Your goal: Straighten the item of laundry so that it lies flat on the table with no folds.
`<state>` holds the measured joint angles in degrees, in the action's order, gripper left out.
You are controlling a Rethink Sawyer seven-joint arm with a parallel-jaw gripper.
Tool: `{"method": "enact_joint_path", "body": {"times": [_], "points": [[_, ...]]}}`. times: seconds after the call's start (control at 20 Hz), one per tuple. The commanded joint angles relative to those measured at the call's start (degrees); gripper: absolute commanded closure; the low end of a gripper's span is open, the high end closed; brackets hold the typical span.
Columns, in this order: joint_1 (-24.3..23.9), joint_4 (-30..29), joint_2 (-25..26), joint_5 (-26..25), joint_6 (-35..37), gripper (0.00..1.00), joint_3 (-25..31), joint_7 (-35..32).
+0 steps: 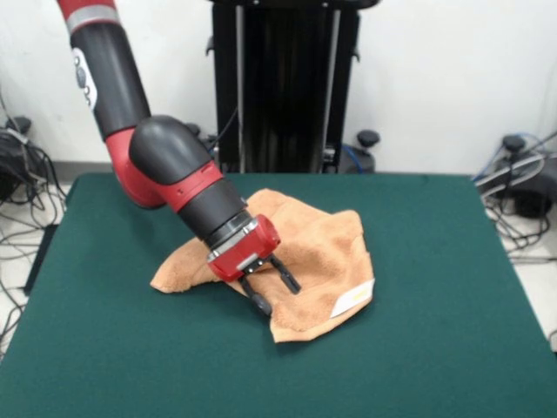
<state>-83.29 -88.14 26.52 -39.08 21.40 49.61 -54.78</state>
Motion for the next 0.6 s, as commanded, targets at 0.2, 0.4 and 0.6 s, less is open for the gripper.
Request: {"method": "enact_joint_path", "body": {"times": [0.2, 0.4, 0.6], "points": [[1.1, 6.8, 2.2, -0.2, 5.0, 0.0, 0.8, 11.0], [0.6, 7.1, 1.3, -1.4, 3.6, 0.0, -0.2, 10.3], [0.7, 7.2, 1.6, -1.5, 3.4, 0.0, 0.6, 11.0]]}}
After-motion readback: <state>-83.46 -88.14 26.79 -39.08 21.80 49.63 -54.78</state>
